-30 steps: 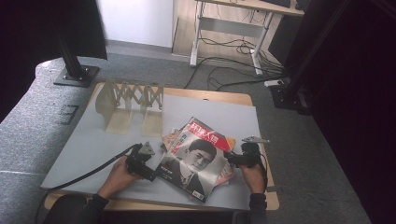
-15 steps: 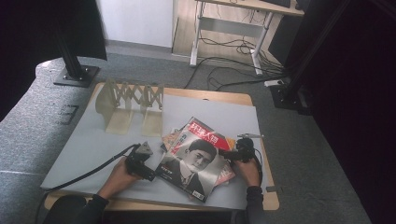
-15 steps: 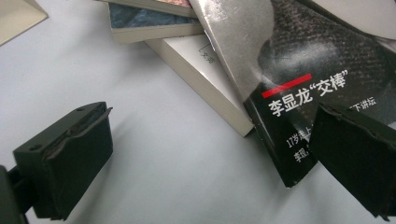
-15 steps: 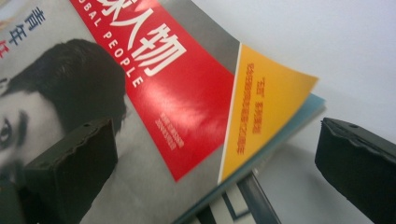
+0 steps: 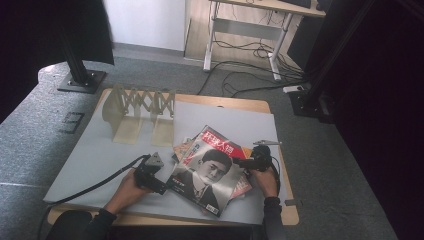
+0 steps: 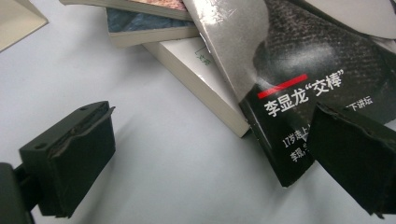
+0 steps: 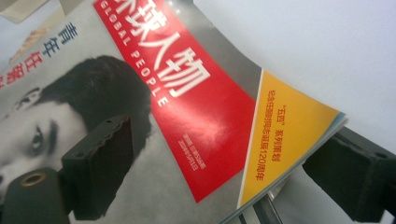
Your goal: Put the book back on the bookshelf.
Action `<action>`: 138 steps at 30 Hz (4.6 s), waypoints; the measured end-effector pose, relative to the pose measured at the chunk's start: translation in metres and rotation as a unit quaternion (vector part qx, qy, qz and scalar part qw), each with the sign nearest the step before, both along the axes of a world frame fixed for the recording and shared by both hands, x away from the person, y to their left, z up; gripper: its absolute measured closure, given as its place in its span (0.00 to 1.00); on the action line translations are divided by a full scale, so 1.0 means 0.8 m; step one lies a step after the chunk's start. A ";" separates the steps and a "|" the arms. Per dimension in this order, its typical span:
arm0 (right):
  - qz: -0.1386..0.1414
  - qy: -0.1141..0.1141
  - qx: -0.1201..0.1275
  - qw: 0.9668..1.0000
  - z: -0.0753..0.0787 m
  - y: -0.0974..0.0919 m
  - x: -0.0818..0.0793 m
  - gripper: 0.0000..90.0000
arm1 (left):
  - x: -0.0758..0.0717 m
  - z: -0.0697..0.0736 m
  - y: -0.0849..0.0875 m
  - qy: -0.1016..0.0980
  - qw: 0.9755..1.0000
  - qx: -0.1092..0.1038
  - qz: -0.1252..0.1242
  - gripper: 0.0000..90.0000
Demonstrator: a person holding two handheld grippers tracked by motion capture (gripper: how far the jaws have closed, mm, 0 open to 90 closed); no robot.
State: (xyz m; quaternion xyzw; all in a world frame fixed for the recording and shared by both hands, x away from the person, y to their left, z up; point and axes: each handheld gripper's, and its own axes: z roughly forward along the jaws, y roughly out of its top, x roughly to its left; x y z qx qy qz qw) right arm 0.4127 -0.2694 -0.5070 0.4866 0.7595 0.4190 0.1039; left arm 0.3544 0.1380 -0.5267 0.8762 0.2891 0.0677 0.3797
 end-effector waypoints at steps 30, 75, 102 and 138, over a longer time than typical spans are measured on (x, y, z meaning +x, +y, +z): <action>-0.037 -0.108 -0.018 0.993 0.052 0.009 -0.034 0.93 | 0.000 0.001 0.001 0.011 0.999 -0.010 -0.030 0.02; 0.047 -0.185 -0.014 0.982 0.147 0.062 -0.091 0.93 | 0.009 0.042 -0.030 0.017 0.997 -0.057 -0.051 0.26; 0.101 -0.226 -0.013 0.969 0.185 0.079 -0.120 0.91 | 0.049 0.045 -0.047 0.046 0.993 -0.055 -0.097 0.50; 0.046 -0.251 -0.020 0.967 0.228 0.035 -0.105 0.93 | 0.030 0.124 -0.033 -0.045 0.986 -0.118 -0.106 0.93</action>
